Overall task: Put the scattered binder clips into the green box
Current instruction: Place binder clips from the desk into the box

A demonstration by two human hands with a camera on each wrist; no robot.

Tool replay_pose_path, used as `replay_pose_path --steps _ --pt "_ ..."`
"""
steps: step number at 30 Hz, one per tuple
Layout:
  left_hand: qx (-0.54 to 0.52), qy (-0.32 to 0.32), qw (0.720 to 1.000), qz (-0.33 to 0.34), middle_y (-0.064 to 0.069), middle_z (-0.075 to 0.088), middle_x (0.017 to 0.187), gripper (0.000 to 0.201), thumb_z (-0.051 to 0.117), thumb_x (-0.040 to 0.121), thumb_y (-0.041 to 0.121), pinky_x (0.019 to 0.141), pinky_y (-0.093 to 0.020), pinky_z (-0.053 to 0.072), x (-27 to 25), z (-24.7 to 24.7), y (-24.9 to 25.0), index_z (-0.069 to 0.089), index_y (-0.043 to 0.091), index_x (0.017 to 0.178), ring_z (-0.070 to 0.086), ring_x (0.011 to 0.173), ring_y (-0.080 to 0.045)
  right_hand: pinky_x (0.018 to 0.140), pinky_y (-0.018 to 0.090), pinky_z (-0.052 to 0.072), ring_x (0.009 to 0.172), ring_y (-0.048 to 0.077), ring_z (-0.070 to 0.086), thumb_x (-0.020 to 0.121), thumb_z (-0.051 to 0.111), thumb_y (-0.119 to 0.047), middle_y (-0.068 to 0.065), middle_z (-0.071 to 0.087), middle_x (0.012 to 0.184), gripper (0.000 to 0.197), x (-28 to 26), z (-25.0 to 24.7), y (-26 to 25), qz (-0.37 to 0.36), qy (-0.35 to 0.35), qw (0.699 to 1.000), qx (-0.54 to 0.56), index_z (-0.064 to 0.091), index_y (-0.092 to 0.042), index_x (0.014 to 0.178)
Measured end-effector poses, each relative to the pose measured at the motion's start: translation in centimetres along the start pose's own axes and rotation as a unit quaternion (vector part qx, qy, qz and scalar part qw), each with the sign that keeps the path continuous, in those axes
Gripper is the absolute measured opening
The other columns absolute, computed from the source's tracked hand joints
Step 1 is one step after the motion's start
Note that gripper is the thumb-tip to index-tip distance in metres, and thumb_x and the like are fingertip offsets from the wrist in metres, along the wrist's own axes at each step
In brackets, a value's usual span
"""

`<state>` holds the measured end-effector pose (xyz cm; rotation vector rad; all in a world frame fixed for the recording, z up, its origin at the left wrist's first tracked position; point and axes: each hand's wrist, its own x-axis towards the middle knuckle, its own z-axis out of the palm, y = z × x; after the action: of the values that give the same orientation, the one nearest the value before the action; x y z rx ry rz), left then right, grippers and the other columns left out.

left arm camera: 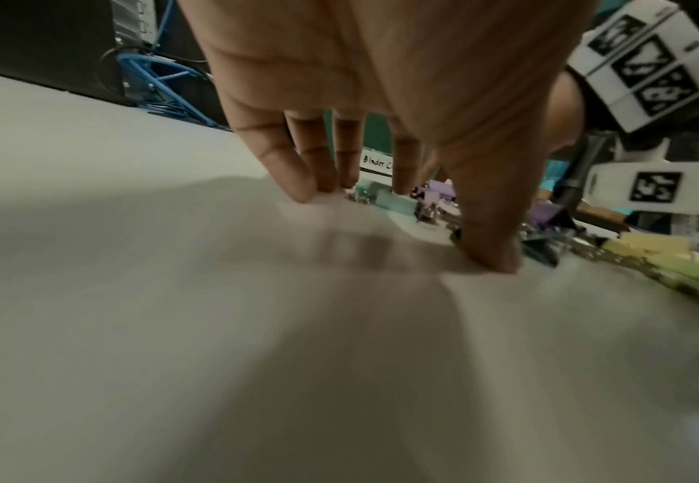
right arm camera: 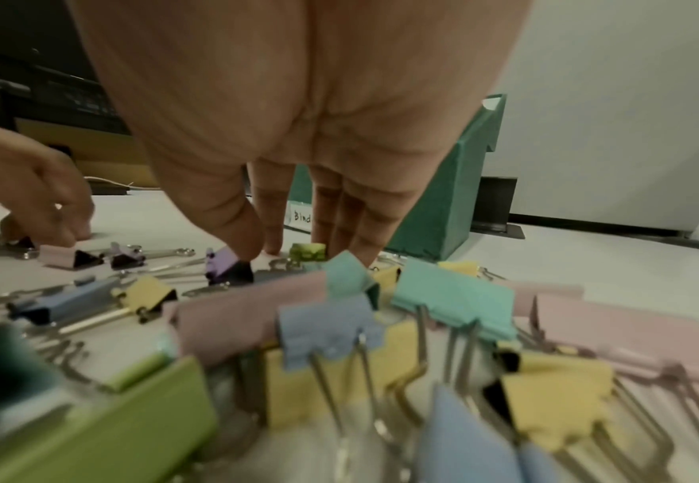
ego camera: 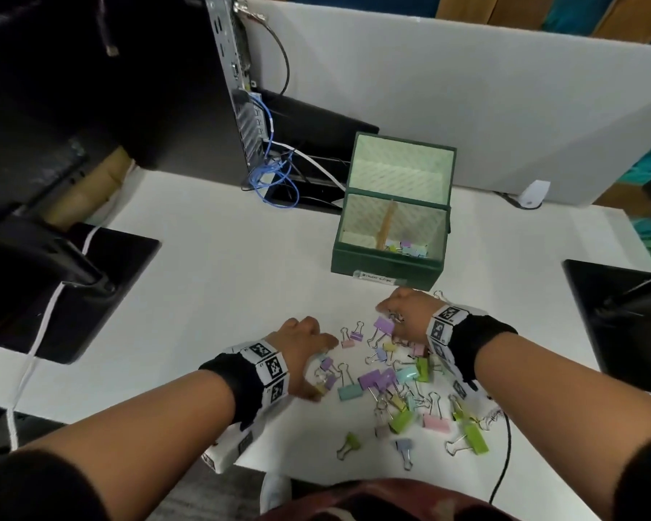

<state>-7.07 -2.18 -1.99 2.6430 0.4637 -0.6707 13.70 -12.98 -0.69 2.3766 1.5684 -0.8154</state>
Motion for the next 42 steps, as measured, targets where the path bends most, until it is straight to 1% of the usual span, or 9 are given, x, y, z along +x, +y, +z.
replay_pose_path --steps 4,11,18,23,26,31,33,37,42 --pt "-0.060 0.033 0.998 -0.015 -0.006 0.038 0.134 0.071 0.071 0.074 0.038 0.101 -0.038 0.042 1.1 -1.0 -0.4 0.037 0.030 0.135 0.042 0.119 -0.025 0.108 0.025 0.033 0.130 0.022 0.042 0.091 0.052 -0.017 0.005 0.039 0.142 0.050 -0.7 0.3 0.4 0.009 0.016 1.000 0.020 0.041 -0.022 0.140" --pt "-0.026 -0.011 0.999 -0.022 -0.003 0.033 0.136 0.095 0.079 0.063 0.044 0.101 -0.044 0.044 2.4 -1.7 0.8 0.023 0.038 0.140 0.041 0.123 -0.027 0.101 0.034 0.044 0.122 0.026 0.048 0.083 0.064 -0.024 0.007 0.042 0.137 0.064 -1.4 0.5 0.4 0.019 -0.011 1.000 -0.007 0.037 -0.025 0.141" --pt "-0.054 0.011 0.998 -0.017 -0.008 0.041 0.127 0.054 0.069 0.079 0.032 0.096 -0.036 0.045 4.0 -2.4 1.6 0.046 0.030 0.128 0.049 0.114 -0.028 0.090 0.032 0.049 0.108 0.029 0.057 0.082 0.065 -0.016 0.009 0.046 0.125 0.048 -0.7 0.9 -0.3 0.034 0.021 0.999 0.020 0.050 -0.023 0.127" --pt "-0.039 0.028 0.999 -0.015 -0.010 0.048 0.119 0.024 0.065 0.081 0.025 0.088 -0.033 0.045 4.7 -2.7 1.6 0.060 0.014 0.102 0.052 0.106 -0.028 0.085 0.029 0.048 0.091 0.025 0.055 0.078 0.067 -0.010 0.004 0.039 0.104 0.018 -0.6 1.0 -0.1 0.053 0.035 0.994 0.085 0.057 -0.020 0.089" --pt "-0.050 0.034 0.998 -0.018 -0.010 0.048 0.121 0.030 0.063 0.082 0.021 0.090 -0.032 0.043 4.9 -3.0 1.3 0.056 0.017 0.112 0.051 0.110 -0.028 0.087 0.030 0.047 0.085 0.021 0.050 0.079 0.061 -0.007 0.002 0.037 0.100 0.017 -0.7 0.9 0.2 0.058 0.038 0.992 0.103 0.055 -0.021 0.084" --pt "-0.041 0.017 0.999 0.009 -0.002 0.043 0.125 0.068 0.069 0.070 0.048 0.093 -0.037 0.044 4.3 -2.8 1.9 0.038 0.042 0.131 0.043 0.117 -0.024 0.093 0.031 0.043 0.103 0.026 0.055 0.083 0.065 -0.023 0.007 0.048 0.110 0.031 -0.9 0.5 0.9 0.054 0.022 0.995 0.079 0.059 -0.014 0.112" --pt "0.004 -0.005 1.000 0.011 -0.002 0.040 0.128 0.074 0.070 0.069 0.050 0.096 -0.039 0.043 4.6 -2.7 2.6 0.034 0.042 0.134 0.039 0.119 -0.025 0.091 0.031 0.045 0.107 0.027 0.055 0.081 0.068 -0.022 0.008 0.049 0.118 0.039 -1.0 0.5 0.9 0.048 0.012 0.997 0.055 0.055 -0.016 0.117" --pt "0.035 -0.005 0.999 0.016 -0.007 0.042 0.127 0.057 0.070 0.075 0.038 0.095 -0.039 0.043 5.6 -2.8 3.1 0.046 0.031 0.127 0.041 0.117 -0.029 0.077 0.028 0.044 0.089 0.024 0.052 0.079 0.060 -0.005 0.007 0.044 0.104 0.025 -1.0 0.8 0.6 0.042 0.020 0.998 0.048 0.056 -0.019 0.100" --pt "0.005 0.012 1.000 0.027 -0.010 0.048 0.122 0.037 0.066 0.081 0.027 0.094 -0.037 0.044 6.1 -3.0 3.1 0.055 0.019 0.116 0.047 0.113 -0.030 0.071 0.027 0.042 0.082 0.020 0.048 0.074 0.065 -0.008 0.001 0.041 0.095 0.020 -1.1 0.7 0.9 0.064 0.029 0.993 0.095 0.051 -0.021 0.081"
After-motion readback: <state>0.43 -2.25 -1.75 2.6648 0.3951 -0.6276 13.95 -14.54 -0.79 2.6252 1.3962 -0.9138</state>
